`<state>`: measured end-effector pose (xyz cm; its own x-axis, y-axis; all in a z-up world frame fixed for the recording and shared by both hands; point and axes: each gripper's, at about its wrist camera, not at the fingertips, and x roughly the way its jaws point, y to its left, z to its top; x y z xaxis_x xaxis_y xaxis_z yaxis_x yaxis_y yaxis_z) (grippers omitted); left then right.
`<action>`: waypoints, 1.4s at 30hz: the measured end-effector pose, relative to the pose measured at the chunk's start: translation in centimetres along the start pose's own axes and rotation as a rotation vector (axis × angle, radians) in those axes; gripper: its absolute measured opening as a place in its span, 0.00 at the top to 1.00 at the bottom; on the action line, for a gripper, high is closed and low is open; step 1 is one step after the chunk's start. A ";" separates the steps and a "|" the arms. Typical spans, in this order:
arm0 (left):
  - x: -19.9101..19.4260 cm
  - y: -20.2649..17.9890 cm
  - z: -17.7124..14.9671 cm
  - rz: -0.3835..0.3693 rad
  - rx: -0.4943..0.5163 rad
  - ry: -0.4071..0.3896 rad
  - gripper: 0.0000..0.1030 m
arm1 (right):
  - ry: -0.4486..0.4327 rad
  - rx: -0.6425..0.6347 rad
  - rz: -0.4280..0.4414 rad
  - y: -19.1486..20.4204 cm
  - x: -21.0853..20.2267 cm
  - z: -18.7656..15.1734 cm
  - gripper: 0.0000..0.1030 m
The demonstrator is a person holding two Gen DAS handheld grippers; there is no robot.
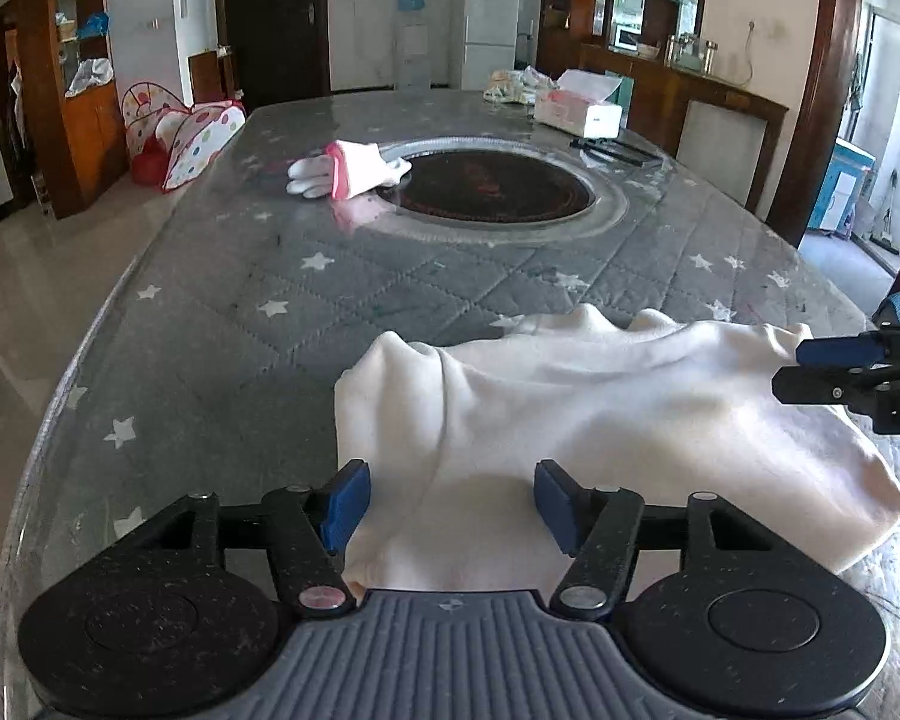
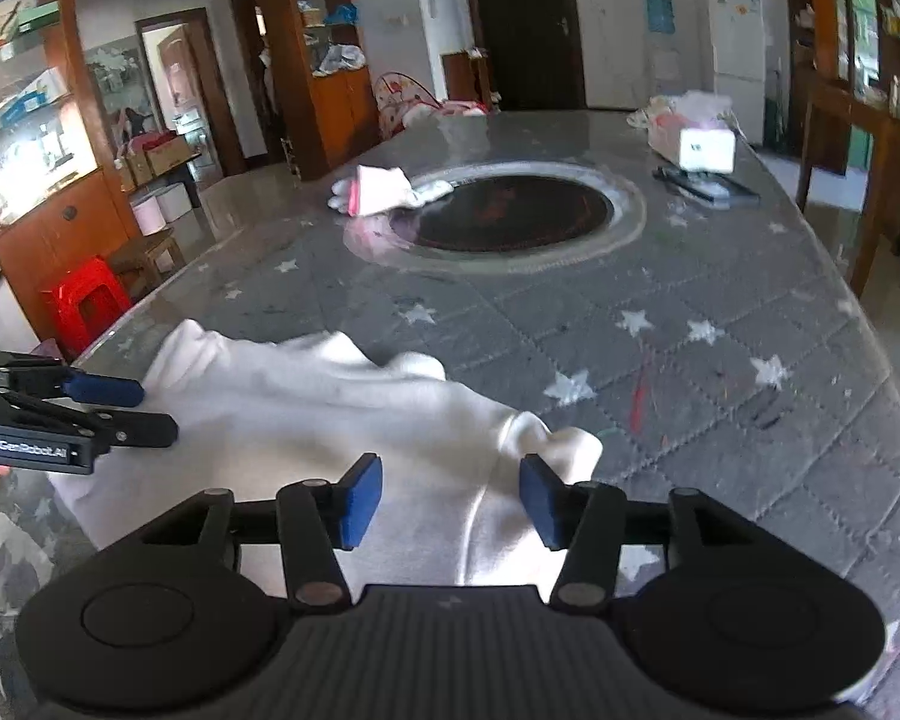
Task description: Fold clothes
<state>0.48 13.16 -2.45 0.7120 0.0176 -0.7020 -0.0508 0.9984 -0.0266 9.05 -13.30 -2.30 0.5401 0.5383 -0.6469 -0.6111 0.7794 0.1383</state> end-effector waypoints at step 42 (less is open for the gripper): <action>-0.7 -0.4 1.4 0.029 0.002 -0.040 0.29 | 0.010 -0.065 0.023 2.2 -0.5 -2.4 0.24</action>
<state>0.97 12.79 -0.88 0.7376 0.0488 -0.6735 -0.0705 0.9975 -0.0049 6.05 -12.63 -3.53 0.5198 0.5524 -0.6516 -0.6597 0.7442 0.1047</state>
